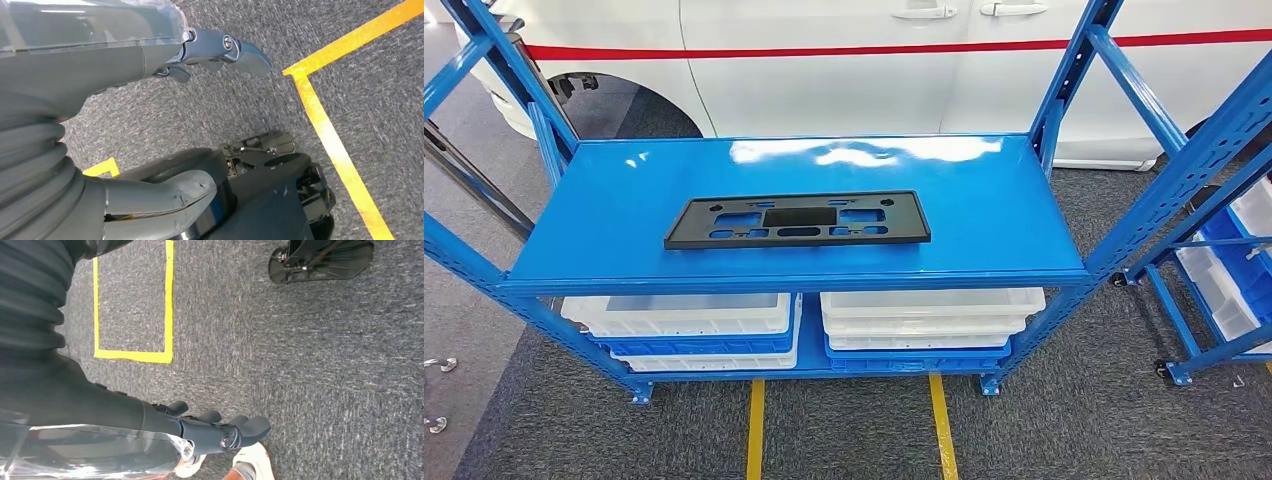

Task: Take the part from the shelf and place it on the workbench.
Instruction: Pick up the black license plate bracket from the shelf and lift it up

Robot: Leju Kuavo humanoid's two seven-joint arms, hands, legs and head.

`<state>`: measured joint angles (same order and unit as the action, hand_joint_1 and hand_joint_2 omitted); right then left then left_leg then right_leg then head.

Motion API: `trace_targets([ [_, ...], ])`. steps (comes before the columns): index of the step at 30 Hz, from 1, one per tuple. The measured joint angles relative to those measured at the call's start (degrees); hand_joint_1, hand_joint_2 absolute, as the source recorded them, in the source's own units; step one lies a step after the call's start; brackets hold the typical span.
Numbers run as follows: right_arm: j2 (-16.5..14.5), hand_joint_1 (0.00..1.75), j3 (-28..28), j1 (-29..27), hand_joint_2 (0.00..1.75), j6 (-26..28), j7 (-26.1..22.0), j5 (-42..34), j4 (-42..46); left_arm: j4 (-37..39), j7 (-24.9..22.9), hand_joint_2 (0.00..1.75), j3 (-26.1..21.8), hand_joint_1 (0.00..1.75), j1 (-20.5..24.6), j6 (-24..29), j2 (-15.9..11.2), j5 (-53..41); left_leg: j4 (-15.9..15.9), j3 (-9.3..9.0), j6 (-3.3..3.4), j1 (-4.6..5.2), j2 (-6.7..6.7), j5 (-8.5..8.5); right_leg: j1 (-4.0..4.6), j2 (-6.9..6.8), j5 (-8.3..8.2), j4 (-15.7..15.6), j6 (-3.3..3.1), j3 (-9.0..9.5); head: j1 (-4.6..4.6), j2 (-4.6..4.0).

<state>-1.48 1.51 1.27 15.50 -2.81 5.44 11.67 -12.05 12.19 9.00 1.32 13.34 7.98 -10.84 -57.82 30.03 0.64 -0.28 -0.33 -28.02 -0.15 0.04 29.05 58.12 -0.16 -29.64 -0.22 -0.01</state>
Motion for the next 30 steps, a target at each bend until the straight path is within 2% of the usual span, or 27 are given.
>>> trace_targets([
  [7, -0.1, 0.0, 0.3, 0.2, 1.75, 0.0, 0.8, 0.6, -0.5, 0.3, 0.3, 1.75, 0.1, 0.0, 0.1, -0.7, 0.1, 0.1, 0.0, 0.0, 0.0, 0.0, 0.0, 0.0, 0.0, 0.0, 0.0, 0.0, 0.0, -0.04, 0.0, 0.0],
  [10, 0.0, 0.0, 0.4, 0.2, 1.75, 1.1, -0.6, 1.5, -0.5, 0.4, 0.7, 1.75, 0.1, 0.0, 0.1, -2.0, 0.1, 0.5, 0.0, 0.0, 0.0, 0.0, 0.0, 0.01, -0.01, 0.0, 0.0, 0.0, 0.0, -0.02, 0.0, -0.01],
  [15, 0.8, 0.0, 2.3, 0.4, 1.75, 12.2, -10.4, 7.0, -0.5, 0.6, 1.5, 1.75, 0.0, 0.0, 0.0, -4.0, 0.1, 0.8, 0.0, 0.0, -0.01, 0.0, 0.0, 0.01, -0.01, 0.01, -0.02, 0.0, 0.02, 0.0, 0.0, -0.01],
  [18, 1.9, 0.0, 2.8, 1.0, 1.75, 15.2, -14.7, 7.4, -0.5, 0.7, 1.5, 1.75, 0.0, 0.0, 0.0, -5.1, 0.1, 0.7, 0.0, 0.0, 0.01, 0.0, 0.0, 0.03, -0.01, -0.01, -0.02, 0.0, 0.02, -0.01, 0.0, -0.01],
  [20, 2.7, 0.0, 2.8, 1.5, 1.75, 17.2, -19.2, 6.8, -0.5, 0.7, 1.3, 1.75, 0.0, 0.0, 0.0, -6.4, 0.0, 0.6, 0.0, 0.04, 0.03, 0.01, 0.0, 0.05, -0.03, -0.02, -0.04, 0.0, 0.03, -0.01, 0.0, -0.01],
  [23, 3.8, 0.0, 2.4, 3.0, 1.75, 18.5, -25.6, 5.8, 0.1, 0.8, 1.0, 1.75, 0.0, 0.0, 0.0, -8.4, -0.3, 0.1, 0.0, 0.1, 0.03, 0.02, 0.04, 0.08, -0.04, 0.05, -0.11, 0.0, 0.06, -0.05, 0.0, -0.01],
  [30, 4.4, 0.0, 0.8, 7.0, 1.75, 18.8, -31.4, 8.1, 2.8, 1.0, 1.4, 1.75, 0.0, 0.0, 0.0, -8.8, -0.8, -0.5, 0.0, 0.1, -0.01, 0.01, 0.02, 0.22, -0.04, 0.01, -0.18, 0.0, 0.13, -0.07, 0.0, -0.02],
])
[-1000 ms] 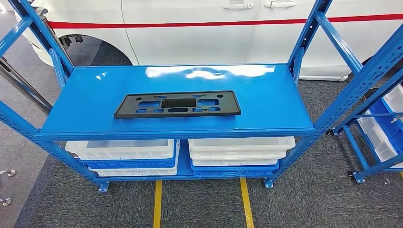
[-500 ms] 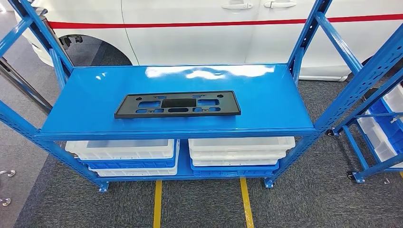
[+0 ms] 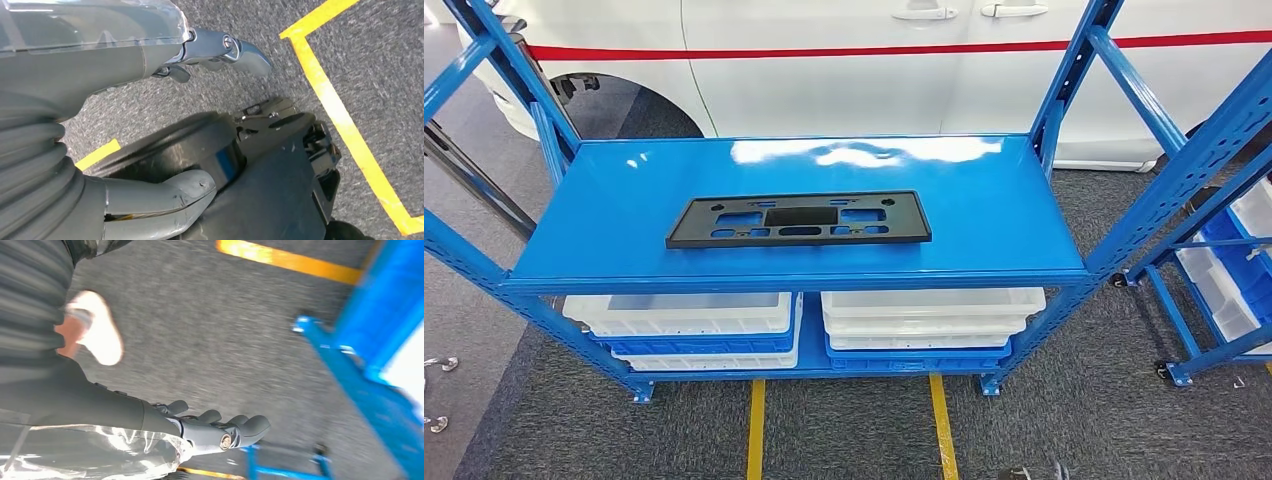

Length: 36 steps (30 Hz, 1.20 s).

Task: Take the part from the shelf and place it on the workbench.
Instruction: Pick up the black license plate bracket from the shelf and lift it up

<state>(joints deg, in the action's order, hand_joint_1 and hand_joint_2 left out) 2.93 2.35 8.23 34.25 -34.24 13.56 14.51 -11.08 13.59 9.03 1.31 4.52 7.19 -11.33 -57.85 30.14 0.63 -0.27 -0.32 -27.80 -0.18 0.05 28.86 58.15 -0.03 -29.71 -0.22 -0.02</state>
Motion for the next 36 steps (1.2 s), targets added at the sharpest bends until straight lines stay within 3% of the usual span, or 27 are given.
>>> trace_targets([
  [6, -1.0, 0.0, -1.2, 1.2, 1.75, -3.4, -4.8, 2.7, 3.7, 0.0, 4.3, 1.75, -0.1, 0.0, 0.1, 2.3, -0.6, 0.3, 0.0, 0.02, -0.02, 0.0, 0.0, 0.03, 0.01, 0.0, -0.01, 0.1, -0.01, -0.03, 0.0, 0.01],
  [10, -1.7, 0.0, -1.4, 1.0, 1.75, -9.0, -5.8, 3.3, 11.5, 0.0, 7.7, 1.75, -1.2, 0.0, 0.2, 2.6, -1.3, 1.5, 0.0, 0.02, -0.03, 0.0, 0.01, 0.07, 0.01, 0.01, -0.01, 0.1, -0.01, -0.09, 0.0, 0.01],
  [14, -2.4, 0.0, -0.5, 1.2, 1.75, -9.4, -5.9, 4.3, 18.8, 0.0, 8.7, 1.75, -2.3, 0.0, 0.4, 2.1, -1.9, 2.2, 0.0, 0.03, -0.07, 0.0, 0.0, 0.1, 0.01, 0.0, -0.01, 0.2, -0.02, -0.11, 0.0, 0.01],
  [26, -3.0, 0.0, 1.3, 0.3, 1.75, -8.1, -5.9, 2.7, 34.7, 0.0, 6.0, 1.75, -3.3, 0.0, 0.4, 1.5, -2.2, 0.9, 0.0, 0.14, -0.11, 0.0, -0.01, 0.15, -0.01, -0.01, -0.04, 0.2, -0.04, -0.26, 0.0, 0.0],
  [36, -0.1, 0.0, -2.9, 0.6, 1.75, -5.1, -5.9, 4.7, 45.1, 0.0, 4.7, 1.75, -3.3, 0.0, 0.6, -1.0, -3.8, -0.6, -0.1, 0.18, -0.11, 0.0, -0.01, 0.17, -0.01, -0.01, -0.09, 0.2, -0.02, -0.28, 0.0, 0.01],
])
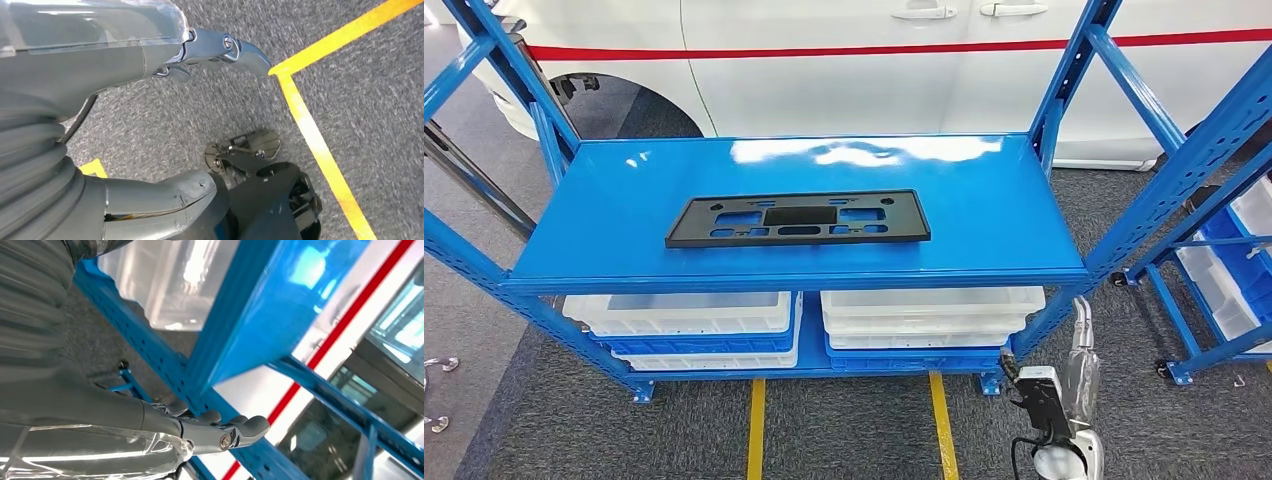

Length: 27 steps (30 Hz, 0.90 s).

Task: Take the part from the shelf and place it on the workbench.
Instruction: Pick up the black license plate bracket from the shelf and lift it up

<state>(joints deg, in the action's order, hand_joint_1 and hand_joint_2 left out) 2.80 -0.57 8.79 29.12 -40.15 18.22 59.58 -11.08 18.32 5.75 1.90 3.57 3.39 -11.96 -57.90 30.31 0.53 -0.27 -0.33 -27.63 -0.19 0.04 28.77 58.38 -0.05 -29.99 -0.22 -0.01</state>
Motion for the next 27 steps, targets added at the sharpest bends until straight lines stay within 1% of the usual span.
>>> trace_targets([
  [2, 0.3, 0.0, -0.4, 0.0, 1.75, 0.4, 0.0, 0.4, 1.0, 0.0, 0.0, 1.75, 0.0, 0.0, 0.1, -0.3, -0.1, -0.2, 0.0, 0.0, 0.0, 0.0, 0.0, 0.0, -0.01, 0.0, -0.01, 0.0, -0.01, 0.0, 0.0, 0.0],
  [5, 0.6, 0.0, -1.1, 0.0, 1.75, 1.2, 0.0, 1.7, 2.5, 0.0, -0.3, 1.75, 0.1, 0.0, 0.2, -1.1, -0.2, -0.8, -0.4, 0.23, 0.29, 0.16, -0.04, -0.06, -0.2, -0.02, -0.18, -0.1, 0.21, -0.11, -0.01, 0.0],
  [7, 0.7, 0.0, -1.6, 0.0, 1.75, 1.1, 0.0, 2.4, 3.4, 0.0, -0.6, 1.75, 0.2, 0.0, 0.2, -1.4, -0.2, -1.3, -0.5, 0.43, 0.6, 0.22, -0.07, 0.01, -0.26, -0.04, -0.34, -0.2, 0.44, -0.21, -0.02, -0.01],
  [8, 0.7, 0.0, -1.9, 0.0, 1.75, 0.9, 0.0, 2.6, 3.9, 0.0, -0.7, 1.75, 0.3, 0.0, 0.3, -1.4, -0.1, -1.6, -0.1, 0.37, 0.84, 0.11, -0.06, 0.24, -0.15, -0.04, -0.43, -0.4, 0.6, -0.18, -0.02, -0.01],
  [9, 0.7, 0.0, -2.2, 0.0, 1.75, 0.6, 0.0, 2.9, 4.3, 0.0, -0.7, 1.75, 0.4, 0.0, 0.3, -1.4, 0.0, -1.9, 0.5, 0.19, 1.08, -0.09, 0.03, 0.61, -0.14, -0.02, -0.34, -0.4, 0.79, -0.15, -0.02, -0.01],
  [10, 0.7, 0.0, -2.6, 0.0, 1.75, 0.1, 0.0, 3.2, 4.6, 0.0, -0.6, 1.75, 0.5, 0.0, 0.4, -1.3, 0.2, -2.3, 1.2, 0.01, 1.38, -0.3, 0.12, 1.03, -0.12, -0.01, 0.24, 0.3, 0.99, -0.47, 0.0, -0.01],
  [11, 0.7, 0.0, -3.0, 0.0, 1.75, -0.2, 0.0, 3.7, 4.8, 0.0, -0.5, 1.75, 0.6, 0.0, 0.5, -1.2, 0.3, -2.6, 1.8, -0.11, 1.64, -0.53, 0.21, 1.43, -0.14, 0.01, 1.45, 2.1, 1.21, -1.35, 0.01, 0.0],
  [12, 0.7, 0.0, -3.4, -0.1, 1.75, -0.6, 0.0, 4.1, 5.0, 0.0, -0.3, 1.75, 0.8, 0.0, 0.5, -0.9, 0.5, -3.0, 2.1, -0.09, 1.77, -0.63, 0.28, 1.66, -0.33, 0.02, 3.12, 5.1, 1.46, -2.84, 0.03, 0.0],
  [13, 0.7, 0.0, -3.8, -0.3, 1.75, -0.8, 0.0, 4.4, 5.0, 0.0, -0.3, 1.75, 0.9, 0.0, 0.6, -0.4, 0.6, -3.3, 2.2, 0.04, 1.87, -0.66, 0.28, 1.75, -0.51, 0.02, 4.88, 8.9, 1.76, -4.79, 0.03, 0.0],
  [14, 0.7, 0.0, -4.1, -0.7, 1.75, -1.0, 0.1, 4.7, 5.0, 0.0, -0.2, 1.75, 1.1, 0.0, 0.6, 0.1, 0.7, -3.6, 2.1, 0.17, 1.86, -0.7, 0.27, 1.76, -0.79, 0.02, 6.06, 12.3, 2.08, -6.59, 0.02, 0.0],
  [15, 0.7, 0.0, -4.3, -1.1, 1.75, -1.2, 0.1, 5.0, 5.0, 0.0, -0.3, 1.75, 1.3, 0.0, 0.6, 0.6, 0.8, -3.9, 2.0, 0.22, 1.76, -0.78, 0.25, 1.72, -1.11, 0.01, 6.2, 14.3, 2.4, -7.71, 0.02, 0.0],
  [16, 0.7, 0.0, -4.4, -1.5, 1.75, -1.3, 0.1, 5.3, 5.0, 0.0, -0.3, 1.75, 1.5, 0.0, 0.5, 1.1, 0.9, -4.2, 1.8, 0.24, 1.55, -0.94, 0.21, 1.61, -1.44, -0.01, 5.12, 14.1, 2.75, -7.81, 0.01, 0.0],
  [17, 0.7, 0.0, -4.5, -1.7, 1.75, -1.4, 0.1, 5.6, 5.0, 0.0, -0.4, 1.75, 1.8, 0.0, 0.5, 1.4, 1.0, -4.4, 1.5, 0.25, 1.21, -1.19, 0.18, 1.41, -1.78, -0.03, 3.09, 11.7, 3.12, -6.84, 0.02, 0.0],
  [18, 0.7, 0.0, -4.5, -1.9, 1.75, -1.4, 0.1, 6.0, 5.0, 0.0, -0.4, 1.75, 1.9, 0.0, 0.5, 1.6, 1.1, -4.6, 1.0, 0.29, 0.7, -1.45, 0.15, 1.09, -2.12, -0.04, 0.97, 8.0, 3.53, -5.29, 0.02, 0.0],
  [19, 0.6, 0.0, -4.7, -2.1, 1.75, -1.5, 0.1, 6.4, 5.0, 0.0, -0.3, 1.75, 2.0, 0.0, 0.6, 1.9, 1.1, -4.7, 0.4, 0.44, 0.1, -1.58, 0.11, 0.71, -2.15, 0.05, -0.47, 4.6, 3.74, -3.81, 0.1, 0.0],
  [20, 0.6, 0.0, -4.9, -2.3, 1.75, -1.7, 0.1, 6.8, 5.0, 0.0, -0.3, 1.75, 2.1, 0.0, 0.6, 2.2, 1.0, -4.8, 0.0, 0.64, -0.47, -1.58, 0.06, 0.44, -2.15, 0.18, -1.17, 2.4, 3.48, -2.89, 0.14, 0.0],
  [21, 0.5, 0.0, -5.1, -2.5, 1.75, -1.9, 0.1, 7.2, 5.0, 0.0, -0.1, 1.75, 2.1, 0.0, 0.7, 2.6, 1.0, -4.9, -0.4, 0.85, -0.96, -1.53, 0.01, 0.28, -2.01, 0.31, -1.15, 1.4, 3.0, -2.59, 0.17, 0.0],
  [22, 0.5, 0.0, -5.2, -2.8, 1.75, -2.1, 0.1, 7.4, 5.0, 0.0, 0.2, 1.75, 2.1, 0.0, 0.7, 2.9, 1.0, -4.9, -0.5, 1.01, -1.35, -1.47, -0.05, 0.28, -1.75, 0.44, -0.92, 1.5, 2.28, -2.74, 0.21, 0.0],
  [23, 0.5, 0.0, -5.4, -3.1, 1.75, -2.3, 0.1, 7.5, 5.0, 0.0, 0.6, 1.75, 2.1, 0.0, 0.7, 3.3, 1.0, -4.9, -0.4, 1.07, -1.64, -1.54, -0.07, 0.35, -1.73, 0.47, -0.97, 1.7, 1.55, -2.97, 0.15, 0.01],
  [24, 0.4, 0.0, -5.5, -3.2, 1.75, -2.3, 0.1, 7.6, 5.0, 0.0, 0.9, 1.75, 2.1, 0.0, 0.7, 3.7, 1.0, -4.9, -0.5, 1.15, -1.88, -1.65, -0.03, 0.19, -1.67, 0.43, -1.04, 1.7, 1.03, -3.08, 0.14, 0.01],
  [25, 0.4, 0.0, -5.6, -3.3, 1.75, -2.4, 0.1, 7.7, 5.0, 0.0, 1.2, 1.75, 2.1, 0.0, 0.8, 4.0, 1.0, -4.9, -1.3, 1.48, -2.04, -1.72, 0.02, -0.41, -1.64, 0.39, -1.13, 1.7, 0.53, -3.15, 0.12, 0.01],
  [26, 0.4, 0.0, -5.6, -3.3, 1.75, -2.6, 0.1, 7.8, 5.0, 0.0, 1.3, 1.75, 2.1, 0.0, 0.9, 4.1, 1.0, -4.9, -3.2, 2.32, -2.11, -1.73, 0.07, -1.65, -1.61, 0.31, -1.23, 1.6, 0.09, -3.2, 0.1, 0.01],
  [27, 0.3, 0.0, -5.7, -3.3, 1.75, -2.8, 0.1, 8.1, 5.0, 0.0, 1.2, 1.75, 2.1, 0.0, 1.0, 4.0, 1.0, -4.9, -6.3, 3.74, -2.11, -1.67, 0.13, -3.41, -1.5, 0.21, -1.29, 1.6, -0.26, -3.25, 0.09, 0.0],
])
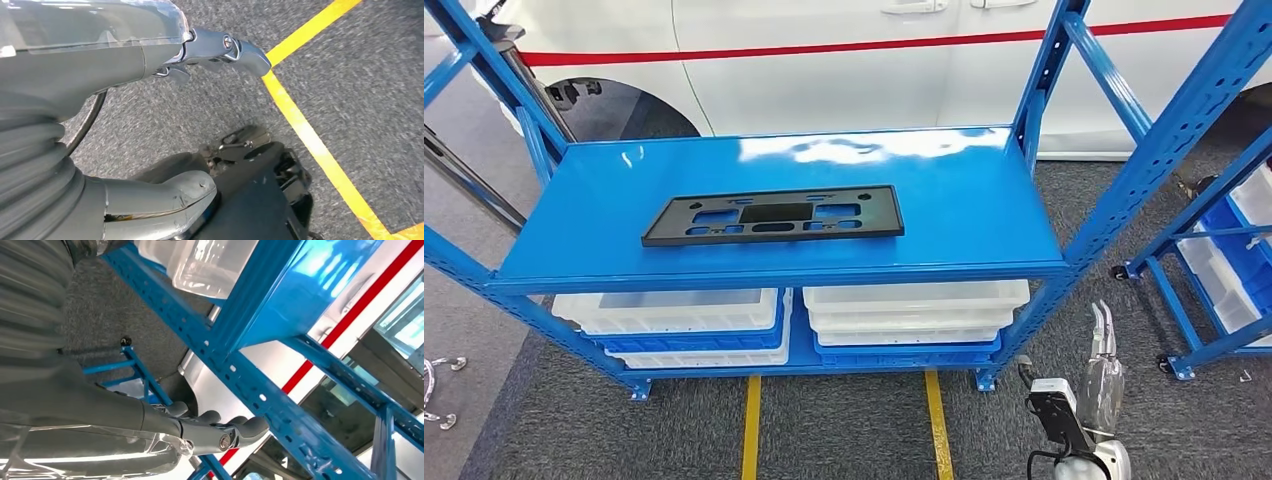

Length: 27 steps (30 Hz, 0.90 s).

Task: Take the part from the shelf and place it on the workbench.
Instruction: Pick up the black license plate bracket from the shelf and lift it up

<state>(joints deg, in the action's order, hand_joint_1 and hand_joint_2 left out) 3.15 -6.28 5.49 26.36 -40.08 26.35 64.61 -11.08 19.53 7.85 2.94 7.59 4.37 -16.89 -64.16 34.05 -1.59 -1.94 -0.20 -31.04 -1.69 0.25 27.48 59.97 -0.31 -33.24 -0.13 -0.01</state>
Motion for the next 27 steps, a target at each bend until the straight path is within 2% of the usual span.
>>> trace_targets([
  [2, -0.1, 0.0, 0.0, 0.1, 1.75, -0.3, 0.0, 0.9, -0.1, 0.0, -0.3, 1.75, 0.0, 0.0, 0.2, -0.3, 0.0, 0.0, -7.9, 3.73, 0.18, 0.23, 0.02, -3.43, 0.47, -0.15, -0.07, 0.0, -0.45, -0.19, -0.01, -0.01],
  [3, -0.1, 0.0, 0.0, 0.1, 1.75, -0.3, 0.0, 1.5, -0.1, 0.0, -0.4, 1.75, 0.0, 0.0, 0.2, -0.5, 0.0, 0.0, -10.5, 5.0, 0.41, 0.39, 0.02, -4.02, 0.77, -0.2, -0.09, 0.0, -0.59, -0.24, -0.01, -0.01],
  [4, -0.2, 0.0, 0.0, 0.2, 1.75, 0.0, 0.0, 2.2, -0.2, 0.0, -0.4, 1.75, 0.0, 0.0, 0.2, -0.6, 0.0, 0.0, -11.1, 5.31, 0.8, 0.6, 0.02, -3.52, 1.06, -0.2, -0.11, 0.0, -0.69, -0.24, -0.01, -0.01],
  [5, -0.2, 0.0, 0.0, 0.4, 1.75, 0.2, 0.0, 2.8, -0.4, 0.0, -0.4, 1.75, -0.1, 0.0, 0.2, -0.8, 0.0, 0.0, -9.3, 4.49, 1.38, 0.92, 0.01, -1.97, 1.37, -0.18, -0.11, 0.0, -0.76, -0.17, -0.01, 0.0],
  [6, -0.3, 0.0, 0.0, 0.6, 1.75, 0.5, 0.0, 3.4, -0.5, 0.0, -0.4, 1.75, -0.1, 0.0, 0.3, -0.9, 0.1, 0.0, -5.7, 2.79, 2.18, 1.34, 0.0, 0.19, 1.64, -0.17, -0.11, 0.0, -0.8, -0.07, -0.01, 0.0],
  [8, -0.8, 0.0, 0.0, 1.3, 1.75, 1.0, 0.0, 4.7, -0.9, 0.0, -0.5, 1.75, -0.1, 0.0, 0.6, -1.4, 0.2, 0.0, 1.7, -0.59, 3.96, 2.15, 0.08, 3.05, 1.92, -0.19, -0.12, 0.1, -0.8, -0.03, 0.05, 0.0],
  [9, -1.0, 0.0, 0.0, 1.8, 1.75, 1.3, 0.0, 5.4, -1.2, 0.0, -0.6, 1.75, -0.1, 0.0, 0.7, -1.6, 0.3, 0.0, 3.9, -1.52, 4.48, 2.49, 0.13, 3.61, 1.86, -0.23, -0.19, 0.1, -0.67, -0.14, 0.06, -0.01],
  [10, -1.2, 0.0, 0.0, 2.3, 1.75, 1.7, 0.0, 6.2, -1.6, 0.0, -0.7, 1.75, -0.1, 0.0, 0.9, -1.9, 0.4, 0.0, 4.8, -1.76, 4.72, 2.72, 0.17, 3.58, 1.73, -0.28, -0.3, 0.0, -0.47, -0.28, 0.05, -0.01],
  [12, -1.7, 0.0, 0.1, 3.4, 1.75, 2.5, 0.2, 7.7, -2.4, 0.0, -0.8, 1.75, -0.1, 0.0, 1.0, -2.2, 0.7, -0.1, 5.7, -1.94, 4.6, 2.72, 0.19, 4.17, 1.59, -0.34, -0.53, -0.1, 0.12, -0.4, -0.02, -0.01],
  [14, -2.2, 0.0, 0.4, 4.7, 1.75, 3.9, 0.7, 9.7, -3.1, 0.0, -1.0, 1.75, -0.1, 0.0, 1.3, -2.4, 1.1, -0.5, 6.9, -2.28, 4.62, 2.27, 0.28, 4.98, 1.56, -0.31, 0.57, 1.2, 0.74, -1.04, 0.03, -0.01],
  [15, -2.4, 0.0, 0.8, 5.4, 1.75, 4.7, 1.2, 11.0, -3.4, 0.0, -1.1, 1.75, -0.1, 0.0, 1.5, -2.5, 1.2, -0.8, 7.3, -2.37, 4.62, 2.07, 0.34, 5.31, 1.46, -0.29, 2.08, 3.6, 1.06, -2.11, 0.05, 0.0],
  [17, -2.5, 0.0, 1.9, 6.7, 1.75, 6.5, 2.7, 14.6, -4.0, 0.0, -1.4, 1.75, -0.1, 0.0, 2.0, -2.8, 1.5, -1.3, 7.4, -2.15, 4.73, 2.06, 0.35, 5.5, 1.11, -0.26, 5.58, 10.5, 1.7, -5.35, 0.07, 0.0],
  [18, -2.5, 0.0, 2.7, 7.1, 1.75, 7.3, 3.7, 16.6, -4.3, 0.0, -1.6, 1.75, -0.1, 0.0, 2.1, -2.9, 1.6, -1.6, 7.3, -2.07, 4.69, 2.03, 0.35, 5.5, 0.92, -0.26, 6.47, 13.4, 2.0, -6.66, 0.07, -0.01],
  [19, -2.5, 0.0, 3.6, 7.6, 1.75, 8.1, 4.8, 18.6, -4.6, 0.0, -1.8, 1.75, -0.1, 0.0, 2.2, -3.1, 1.7, -1.8, 7.2, -2.03, 4.62, 1.97, 0.35, 5.47, 0.73, -0.27, 6.23, 14.4, 2.25, -7.13, 0.06, -0.01],
  [20, -2.5, 0.0, 4.6, 8.1, 1.75, 8.7, 5.8, 20.5, -4.9, 0.0, -2.0, 1.75, -0.1, 0.0, 2.3, -3.2, 1.8, -2.1, 7.0, -2.02, 4.48, 1.87, 0.34, 5.39, 0.54, -0.29, 4.87, 13.2, 2.45, -6.52, 0.06, -0.01],
  [22, -2.5, 0.0, 6.3, 9.4, 1.75, 9.5, 7.2, 23.2, -5.3, 0.0, -2.2, 1.75, -0.1, 0.0, 2.6, -3.4, 1.9, -2.5, 6.4, -1.96, 3.97, 1.66, 0.31, 5.06, 0.24, -0.3, 1.11, 6.2, 2.64, -3.08, 0.07, 0.0],
  [23, -2.5, 0.0, 7.2, 10.2, 1.75, 9.9, 7.9, 24.4, -5.4, 0.0, -2.3, 1.75, -0.1, 0.0, 2.9, -3.5, 1.9, -2.7, 6.0, -1.79, 3.6, 1.67, 0.28, 4.88, 0.28, -0.25, -0.09, 2.9, 2.44, -1.56, 0.06, 0.0],
  [24, -2.5, 0.0, 8.0, 10.9, 1.75, 10.3, 8.6, 25.6, -5.6, 0.0, -2.4, 1.75, -0.1, 0.0, 3.2, -3.6, 1.9, -2.9, 5.7, -1.57, 3.22, 1.71, 0.24, 4.79, 0.37, -0.19, -0.6, 0.9, 2.09, -0.71, 0.03, 0.01],
  [27, -2.5, 0.0, 10.6, 12.5, 1.75, 11.3, 10.6, 29.4, -6.0, 0.0, -2.6, 1.75, -0.1, 0.0, 3.9, -3.9, 1.9, -3.6, 5.5, -1.11, 2.16, 1.75, 0.18, 4.9, 0.71, -0.09, -0.76, 0.0, 0.64, -0.76, -0.03, 0.01],
])
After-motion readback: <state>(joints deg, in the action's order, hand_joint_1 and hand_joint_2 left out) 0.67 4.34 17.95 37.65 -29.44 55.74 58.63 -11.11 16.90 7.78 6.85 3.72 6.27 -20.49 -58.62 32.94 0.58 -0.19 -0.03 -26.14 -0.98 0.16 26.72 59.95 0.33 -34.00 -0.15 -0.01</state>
